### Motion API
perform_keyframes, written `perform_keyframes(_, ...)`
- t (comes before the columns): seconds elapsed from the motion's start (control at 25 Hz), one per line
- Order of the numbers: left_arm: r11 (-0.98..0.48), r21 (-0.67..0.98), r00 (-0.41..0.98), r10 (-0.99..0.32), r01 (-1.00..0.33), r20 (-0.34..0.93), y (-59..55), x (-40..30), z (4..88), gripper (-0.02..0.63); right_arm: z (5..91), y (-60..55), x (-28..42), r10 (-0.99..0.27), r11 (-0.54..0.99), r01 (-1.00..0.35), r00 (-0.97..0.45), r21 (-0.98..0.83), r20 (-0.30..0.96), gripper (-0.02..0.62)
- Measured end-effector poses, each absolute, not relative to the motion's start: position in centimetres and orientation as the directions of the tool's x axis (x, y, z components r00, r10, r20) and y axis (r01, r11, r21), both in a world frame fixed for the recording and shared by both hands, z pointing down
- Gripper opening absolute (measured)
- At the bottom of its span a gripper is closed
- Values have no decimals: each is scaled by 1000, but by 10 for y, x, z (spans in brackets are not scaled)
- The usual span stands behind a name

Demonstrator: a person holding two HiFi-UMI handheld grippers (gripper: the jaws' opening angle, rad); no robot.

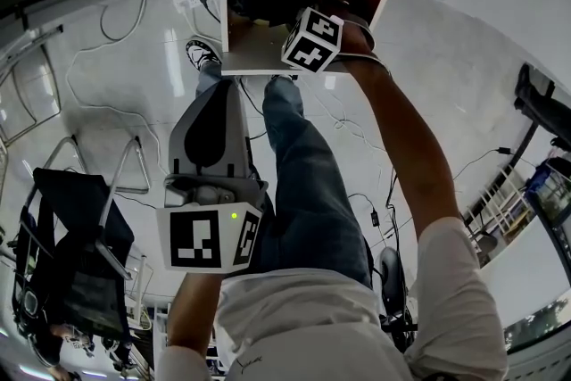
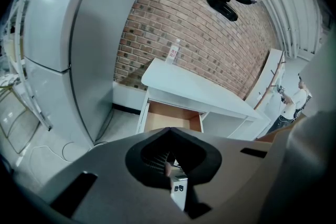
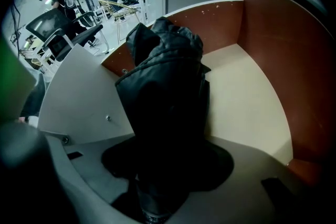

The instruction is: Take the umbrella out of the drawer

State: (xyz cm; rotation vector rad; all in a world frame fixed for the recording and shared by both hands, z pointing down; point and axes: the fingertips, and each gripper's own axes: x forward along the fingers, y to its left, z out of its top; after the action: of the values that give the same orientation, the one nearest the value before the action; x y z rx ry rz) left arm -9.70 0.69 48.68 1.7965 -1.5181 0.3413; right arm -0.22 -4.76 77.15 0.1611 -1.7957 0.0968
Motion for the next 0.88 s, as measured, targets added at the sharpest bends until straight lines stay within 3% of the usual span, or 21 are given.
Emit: perform_keyframes(0.88, -20, 365, 257, -745, -931, 615, 7, -96, 476, 17, 747, -48, 1, -71, 976, -216, -262, 14, 963, 244)
